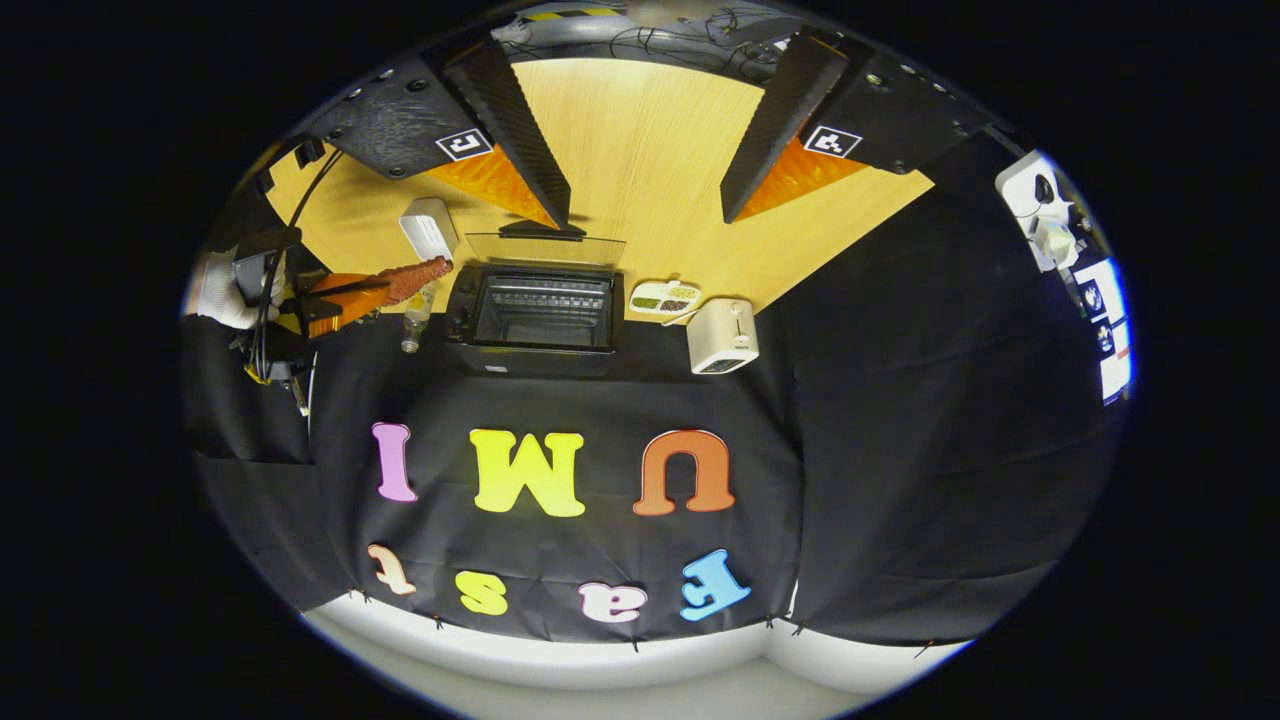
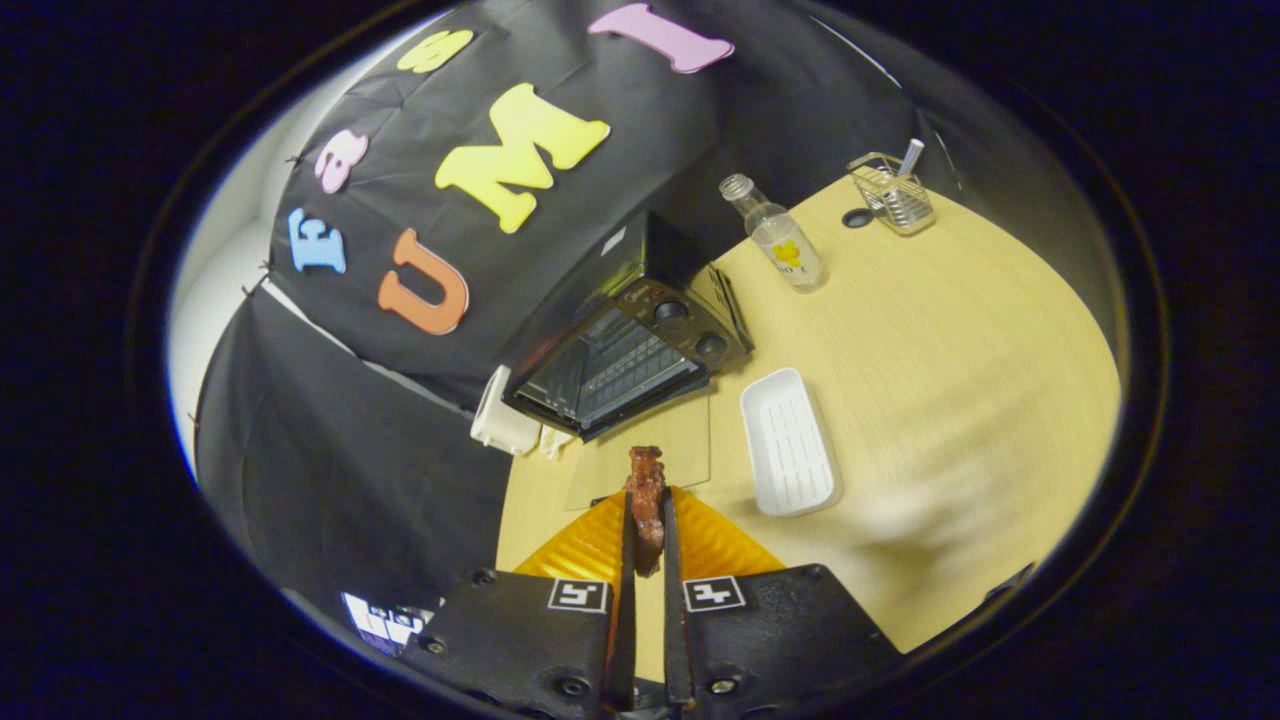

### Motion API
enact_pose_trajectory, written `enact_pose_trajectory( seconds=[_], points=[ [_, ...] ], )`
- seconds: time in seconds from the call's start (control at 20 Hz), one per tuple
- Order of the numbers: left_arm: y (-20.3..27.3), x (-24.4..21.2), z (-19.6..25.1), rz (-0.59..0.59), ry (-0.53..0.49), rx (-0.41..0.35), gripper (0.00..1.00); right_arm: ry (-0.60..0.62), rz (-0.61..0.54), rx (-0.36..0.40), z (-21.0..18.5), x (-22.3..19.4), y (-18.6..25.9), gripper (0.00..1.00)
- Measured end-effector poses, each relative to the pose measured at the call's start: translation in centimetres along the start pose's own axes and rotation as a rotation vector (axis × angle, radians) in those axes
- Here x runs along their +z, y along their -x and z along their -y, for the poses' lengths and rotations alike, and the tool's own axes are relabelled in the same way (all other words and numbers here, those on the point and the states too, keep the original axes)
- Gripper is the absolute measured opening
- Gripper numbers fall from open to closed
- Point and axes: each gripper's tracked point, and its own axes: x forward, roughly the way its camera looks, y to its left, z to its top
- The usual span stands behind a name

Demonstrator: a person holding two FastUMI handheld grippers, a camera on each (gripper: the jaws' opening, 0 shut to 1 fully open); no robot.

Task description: Open the electric oven with the left hand, put the food in, and close the electric oven.

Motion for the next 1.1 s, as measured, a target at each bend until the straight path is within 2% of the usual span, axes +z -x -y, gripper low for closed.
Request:
enact_pose_trajectory(
  seconds=[0.25, 0.5, 0.7, 0.9, 1.1],
  points=[
    [2.2, -0.1, -4.3, 0.0, -0.027, -0.021, 0.97, -0.157, 0.125, 0.012, -3.9, -2.6, -2.0, 0.14],
    [2.7, 1.2, -6.2, -0.003, -0.005, -0.018, 0.96, -0.254, 0.192, 0.016, -6.3, -3.1, -7.2, 0.14],
    [2.3, 2.0, -7.7, -0.011, -0.026, 0.013, 0.97, -0.322, 0.231, 0.015, -7.2, -1.6, -12.5, 0.14],
    [1.0, 3.5, -8.7, -0.014, -0.021, 0.038, 0.97, -0.377, 0.281, -0.025, -6.7, 0.5, -17.7, 0.14],
    [-1.3, 4.6, -9.5, -0.016, -0.031, 0.066, 0.97, -0.357, 0.317, -0.054, -6.8, 2.2, -22.7, 0.14]
  ],
)
